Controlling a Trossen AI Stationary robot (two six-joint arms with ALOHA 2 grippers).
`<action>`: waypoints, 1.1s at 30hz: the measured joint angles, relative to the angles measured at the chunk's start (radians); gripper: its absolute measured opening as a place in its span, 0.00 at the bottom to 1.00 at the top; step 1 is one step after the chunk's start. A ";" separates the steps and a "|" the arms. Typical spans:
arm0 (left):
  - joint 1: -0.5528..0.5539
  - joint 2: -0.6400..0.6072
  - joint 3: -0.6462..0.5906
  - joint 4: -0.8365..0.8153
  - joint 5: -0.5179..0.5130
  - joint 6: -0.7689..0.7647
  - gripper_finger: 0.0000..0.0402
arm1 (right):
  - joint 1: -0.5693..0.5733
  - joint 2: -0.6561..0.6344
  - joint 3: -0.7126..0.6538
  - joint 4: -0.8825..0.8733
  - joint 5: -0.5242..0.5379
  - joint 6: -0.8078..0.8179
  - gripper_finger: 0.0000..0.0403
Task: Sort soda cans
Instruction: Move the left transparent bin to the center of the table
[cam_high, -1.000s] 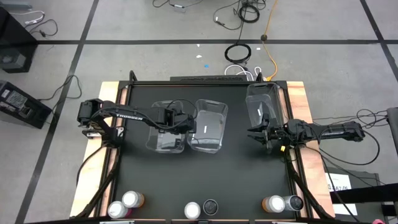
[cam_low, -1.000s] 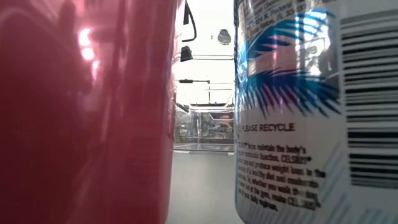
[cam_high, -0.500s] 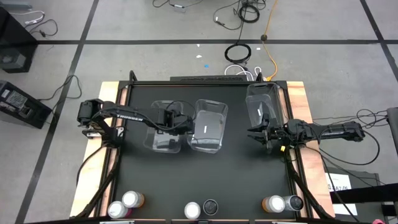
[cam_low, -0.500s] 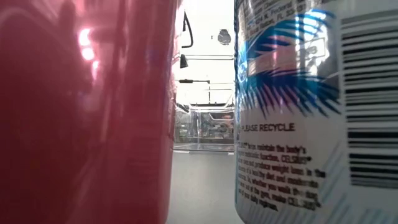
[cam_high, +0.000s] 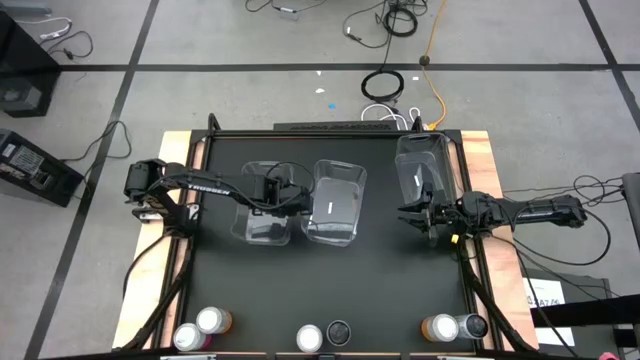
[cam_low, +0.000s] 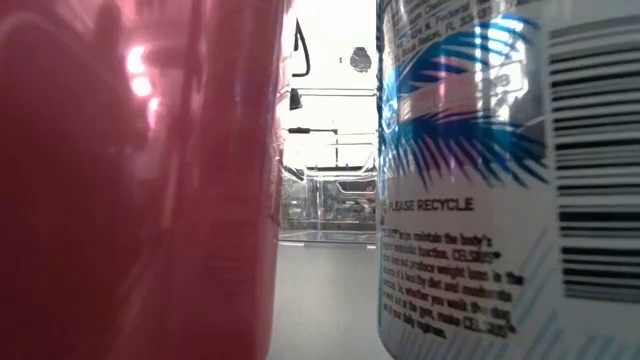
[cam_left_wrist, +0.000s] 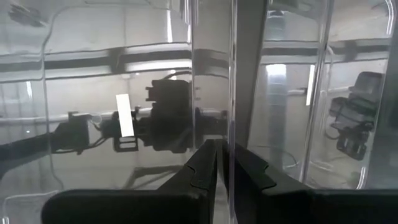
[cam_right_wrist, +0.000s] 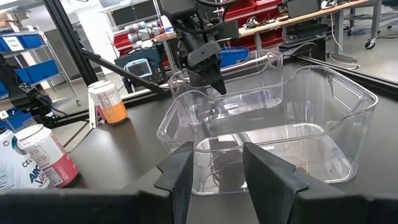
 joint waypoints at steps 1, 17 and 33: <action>0.000 0.000 0.000 0.000 -0.005 -0.001 0.10 | 0.000 0.000 0.000 0.000 0.000 0.000 0.32; 0.000 0.000 0.000 0.048 -0.025 0.000 0.10 | 0.000 0.000 0.000 0.000 0.000 0.000 0.32; 0.000 0.000 0.000 0.048 -0.025 0.000 0.10 | 0.000 0.000 0.000 0.000 0.000 0.000 0.32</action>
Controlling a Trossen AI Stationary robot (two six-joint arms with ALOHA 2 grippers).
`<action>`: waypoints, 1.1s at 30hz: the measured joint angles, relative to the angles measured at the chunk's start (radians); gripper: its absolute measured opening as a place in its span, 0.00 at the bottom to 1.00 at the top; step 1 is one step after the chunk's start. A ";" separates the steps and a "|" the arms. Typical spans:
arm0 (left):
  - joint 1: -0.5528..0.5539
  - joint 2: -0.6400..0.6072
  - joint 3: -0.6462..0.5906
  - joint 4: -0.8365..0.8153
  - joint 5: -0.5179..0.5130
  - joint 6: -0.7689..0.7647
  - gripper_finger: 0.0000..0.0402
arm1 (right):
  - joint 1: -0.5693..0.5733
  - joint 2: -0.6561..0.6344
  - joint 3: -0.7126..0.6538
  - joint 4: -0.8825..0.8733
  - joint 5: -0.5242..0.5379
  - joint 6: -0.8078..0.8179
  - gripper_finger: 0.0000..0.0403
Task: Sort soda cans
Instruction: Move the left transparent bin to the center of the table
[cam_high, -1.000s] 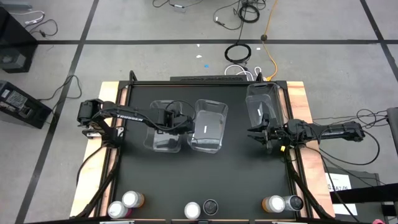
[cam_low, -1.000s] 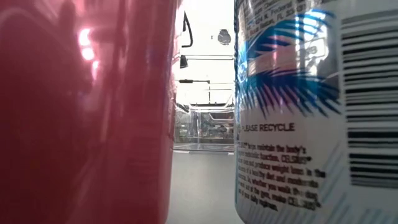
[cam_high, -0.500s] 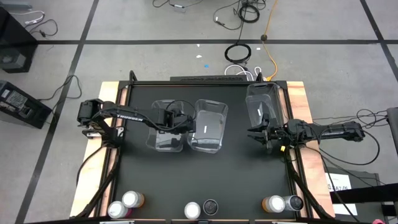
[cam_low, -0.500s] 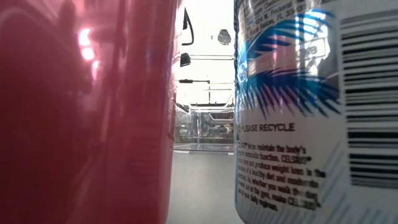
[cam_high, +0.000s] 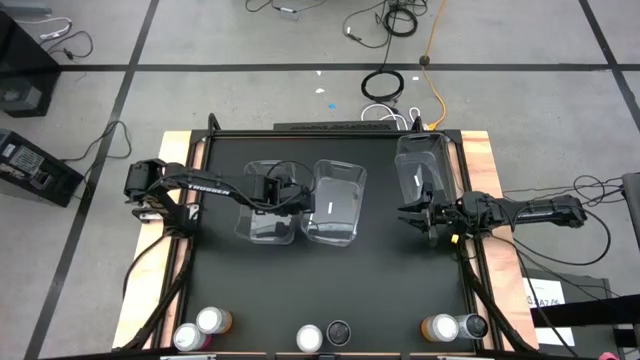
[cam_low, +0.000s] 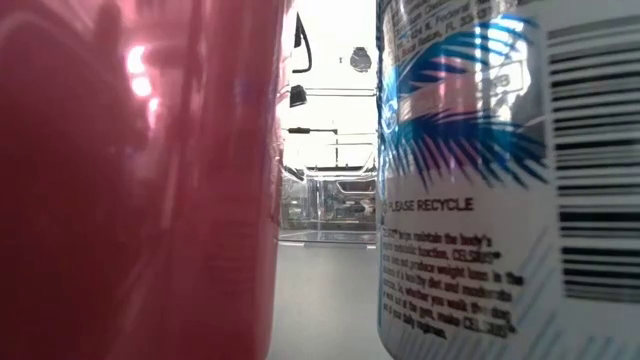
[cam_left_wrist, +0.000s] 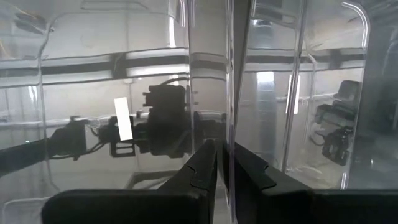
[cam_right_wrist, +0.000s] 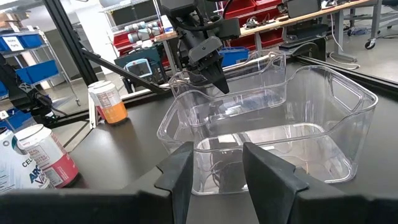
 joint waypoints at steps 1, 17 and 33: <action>0.000 0.000 0.000 0.000 0.000 0.000 0.10 | 0.000 0.000 0.000 0.000 0.000 0.000 0.32; -0.001 0.000 0.000 0.003 0.039 0.107 0.10 | 0.000 0.000 0.000 0.000 0.000 0.000 0.32; 0.000 0.000 0.002 0.026 -0.001 0.132 0.32 | 0.000 0.000 0.000 0.000 0.000 0.000 0.32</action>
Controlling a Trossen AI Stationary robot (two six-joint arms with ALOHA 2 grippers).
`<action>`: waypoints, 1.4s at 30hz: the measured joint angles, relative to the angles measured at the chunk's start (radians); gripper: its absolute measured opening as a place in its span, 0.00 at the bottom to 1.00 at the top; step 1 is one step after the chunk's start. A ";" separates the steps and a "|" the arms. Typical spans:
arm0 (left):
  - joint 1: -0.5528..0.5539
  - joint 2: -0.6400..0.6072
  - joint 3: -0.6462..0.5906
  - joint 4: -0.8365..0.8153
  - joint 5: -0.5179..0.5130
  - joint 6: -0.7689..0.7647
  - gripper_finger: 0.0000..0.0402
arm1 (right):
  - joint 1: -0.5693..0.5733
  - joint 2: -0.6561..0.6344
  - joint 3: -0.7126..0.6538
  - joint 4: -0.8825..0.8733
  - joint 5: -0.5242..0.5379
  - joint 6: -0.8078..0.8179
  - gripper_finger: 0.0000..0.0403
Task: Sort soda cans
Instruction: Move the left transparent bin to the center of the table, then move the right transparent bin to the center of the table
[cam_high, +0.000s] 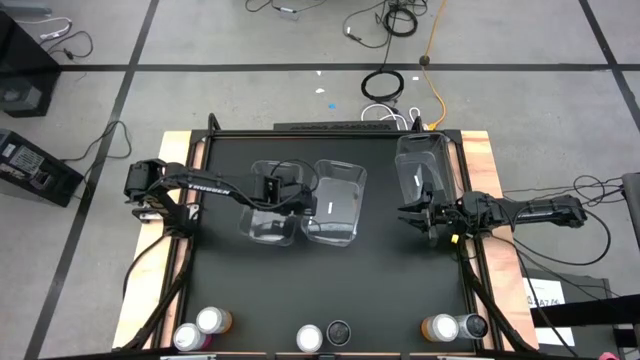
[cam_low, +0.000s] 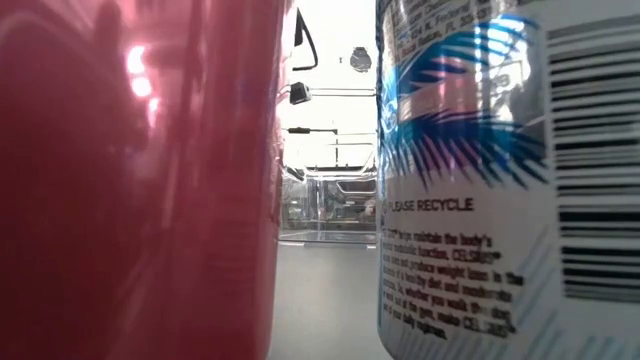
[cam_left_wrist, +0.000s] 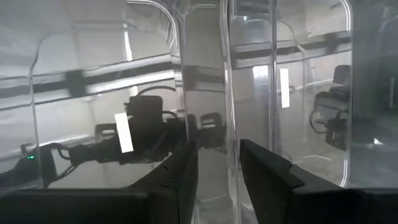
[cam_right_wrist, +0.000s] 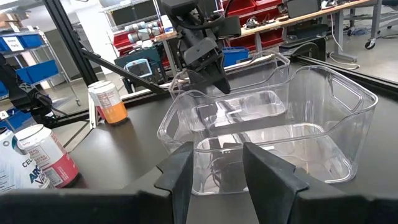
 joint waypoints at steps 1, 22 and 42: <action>0.000 0.000 0.004 -0.002 0.000 0.001 0.32 | 0.000 0.000 0.000 0.000 0.000 0.000 0.32; 0.000 -0.288 0.045 -0.151 -0.180 0.299 0.32 | 0.000 0.002 0.000 0.000 0.000 0.000 0.32; 0.002 -0.426 0.044 -0.076 -0.191 0.759 0.32 | 0.000 0.002 0.000 0.000 0.000 0.000 0.32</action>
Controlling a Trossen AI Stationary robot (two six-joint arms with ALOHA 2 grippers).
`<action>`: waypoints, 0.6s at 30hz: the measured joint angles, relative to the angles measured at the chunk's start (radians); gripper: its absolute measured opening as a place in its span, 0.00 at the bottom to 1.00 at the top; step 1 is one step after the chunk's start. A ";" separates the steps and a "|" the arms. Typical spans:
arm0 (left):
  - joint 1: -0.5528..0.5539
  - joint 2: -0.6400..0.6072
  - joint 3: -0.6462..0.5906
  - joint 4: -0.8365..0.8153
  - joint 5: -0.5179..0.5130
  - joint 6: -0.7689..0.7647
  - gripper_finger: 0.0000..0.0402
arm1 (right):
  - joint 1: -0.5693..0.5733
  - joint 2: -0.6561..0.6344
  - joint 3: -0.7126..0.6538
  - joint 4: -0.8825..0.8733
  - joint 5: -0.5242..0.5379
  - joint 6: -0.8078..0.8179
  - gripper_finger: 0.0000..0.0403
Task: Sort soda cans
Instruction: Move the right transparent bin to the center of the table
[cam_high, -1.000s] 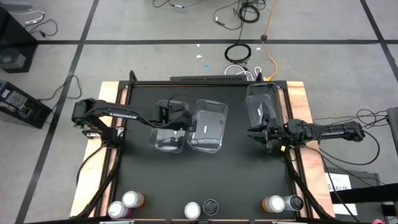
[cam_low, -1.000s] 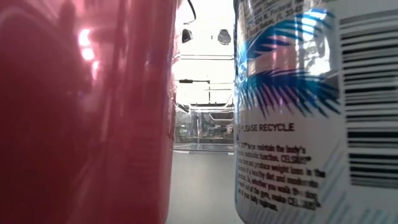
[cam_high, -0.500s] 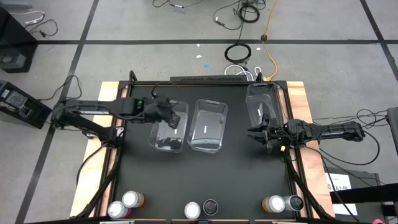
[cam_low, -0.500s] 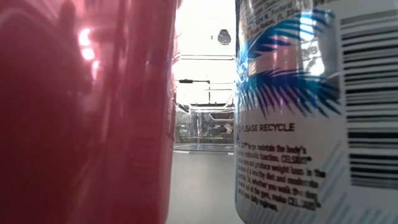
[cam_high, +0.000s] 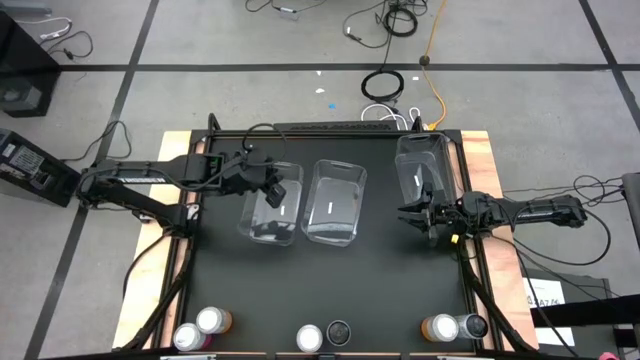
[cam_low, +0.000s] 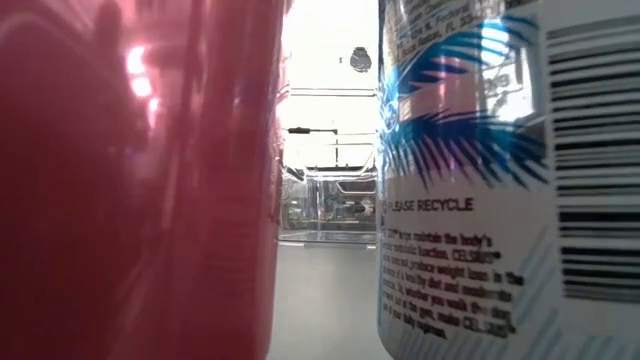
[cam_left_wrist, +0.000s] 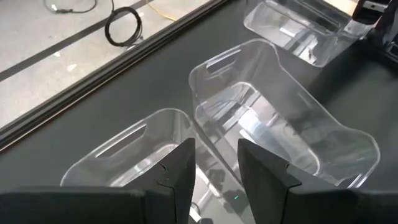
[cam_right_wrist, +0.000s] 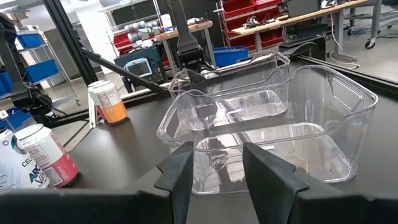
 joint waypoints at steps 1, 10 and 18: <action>0.000 0.000 0.000 0.005 0.000 0.000 0.32 | 0.000 0.000 0.000 0.000 0.000 0.000 0.32; -0.005 0.000 0.000 0.002 0.005 -0.001 0.32 | 0.000 0.000 0.000 0.000 0.000 0.000 0.32; -0.005 0.000 0.000 0.024 0.024 -0.008 0.32 | -0.001 0.000 0.000 0.072 0.063 -0.031 0.32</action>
